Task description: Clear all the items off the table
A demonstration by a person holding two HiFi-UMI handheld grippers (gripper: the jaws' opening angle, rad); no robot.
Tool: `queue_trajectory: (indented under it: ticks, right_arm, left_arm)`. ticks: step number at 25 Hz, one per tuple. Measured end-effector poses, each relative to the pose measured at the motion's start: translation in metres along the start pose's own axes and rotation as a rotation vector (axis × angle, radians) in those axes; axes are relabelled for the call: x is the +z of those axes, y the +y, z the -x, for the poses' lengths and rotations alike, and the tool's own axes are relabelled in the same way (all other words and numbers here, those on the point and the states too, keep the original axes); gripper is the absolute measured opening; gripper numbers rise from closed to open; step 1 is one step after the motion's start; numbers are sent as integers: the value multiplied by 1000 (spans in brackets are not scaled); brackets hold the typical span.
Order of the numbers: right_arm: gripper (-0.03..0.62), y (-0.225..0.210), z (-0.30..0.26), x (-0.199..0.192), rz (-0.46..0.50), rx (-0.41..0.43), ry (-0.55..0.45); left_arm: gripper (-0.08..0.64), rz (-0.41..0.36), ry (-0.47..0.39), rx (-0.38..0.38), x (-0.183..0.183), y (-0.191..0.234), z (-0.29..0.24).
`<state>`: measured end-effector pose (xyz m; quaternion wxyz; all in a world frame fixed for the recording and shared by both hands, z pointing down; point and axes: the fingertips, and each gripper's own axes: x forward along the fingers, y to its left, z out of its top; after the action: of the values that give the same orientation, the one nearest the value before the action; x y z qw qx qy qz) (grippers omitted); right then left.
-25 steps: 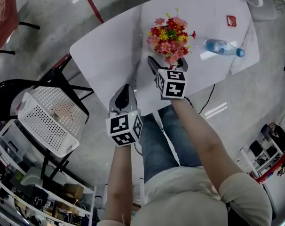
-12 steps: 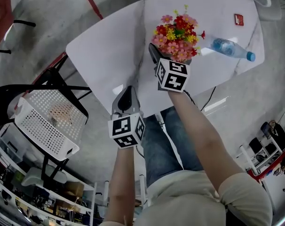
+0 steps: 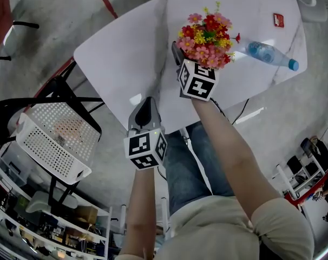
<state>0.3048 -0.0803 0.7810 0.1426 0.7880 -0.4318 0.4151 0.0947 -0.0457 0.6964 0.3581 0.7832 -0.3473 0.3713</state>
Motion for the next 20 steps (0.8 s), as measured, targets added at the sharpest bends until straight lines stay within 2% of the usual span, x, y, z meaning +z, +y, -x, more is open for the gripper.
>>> queue_trajectory:
  ticks: [20]
  right_arm:
    - [528, -7, 8, -6, 93, 42, 31]
  left_arm:
    - [9, 12, -32, 10, -4, -5, 10]
